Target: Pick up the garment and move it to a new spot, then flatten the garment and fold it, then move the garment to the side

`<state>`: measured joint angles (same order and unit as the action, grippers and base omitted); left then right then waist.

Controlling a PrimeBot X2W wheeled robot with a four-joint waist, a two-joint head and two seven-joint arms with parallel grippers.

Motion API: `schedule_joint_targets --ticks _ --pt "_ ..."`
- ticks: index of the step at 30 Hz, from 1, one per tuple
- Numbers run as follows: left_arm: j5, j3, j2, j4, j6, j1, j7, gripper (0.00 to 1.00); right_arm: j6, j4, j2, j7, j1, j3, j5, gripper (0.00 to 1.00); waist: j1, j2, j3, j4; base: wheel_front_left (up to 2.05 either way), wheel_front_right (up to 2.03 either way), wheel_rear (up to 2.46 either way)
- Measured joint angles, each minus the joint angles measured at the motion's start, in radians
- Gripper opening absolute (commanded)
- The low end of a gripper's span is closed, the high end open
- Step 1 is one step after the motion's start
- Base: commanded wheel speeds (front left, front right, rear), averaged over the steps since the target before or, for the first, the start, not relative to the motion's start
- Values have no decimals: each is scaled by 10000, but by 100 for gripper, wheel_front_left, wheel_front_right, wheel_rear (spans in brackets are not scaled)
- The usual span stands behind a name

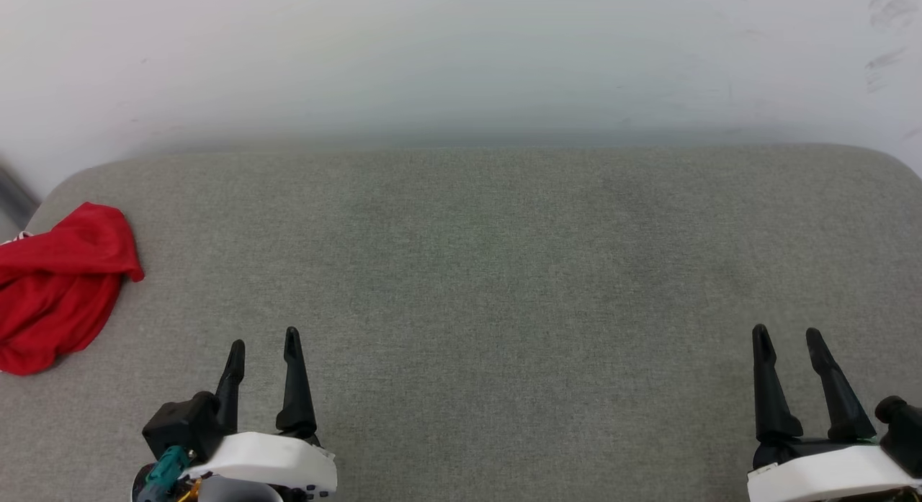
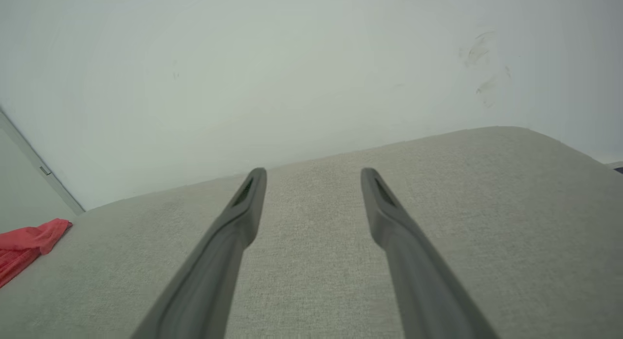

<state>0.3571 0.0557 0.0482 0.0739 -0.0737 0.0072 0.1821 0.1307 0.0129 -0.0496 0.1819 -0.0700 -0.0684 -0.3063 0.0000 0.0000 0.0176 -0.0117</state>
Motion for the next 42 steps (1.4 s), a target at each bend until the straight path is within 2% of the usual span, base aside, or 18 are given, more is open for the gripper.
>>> schedule_joint_targets --ticks 22,42 --pt "-1636 238 4 -48 -100 203 460 100 2 -307 -2 470 -236 6 1580 100 0 0 38 -4 0 0 0" --pt "-2502 341 10 128 -234 401 784 100 2 -309 -4 811 -440 -100 1931 100 0 0 56 -14 0 0 0"
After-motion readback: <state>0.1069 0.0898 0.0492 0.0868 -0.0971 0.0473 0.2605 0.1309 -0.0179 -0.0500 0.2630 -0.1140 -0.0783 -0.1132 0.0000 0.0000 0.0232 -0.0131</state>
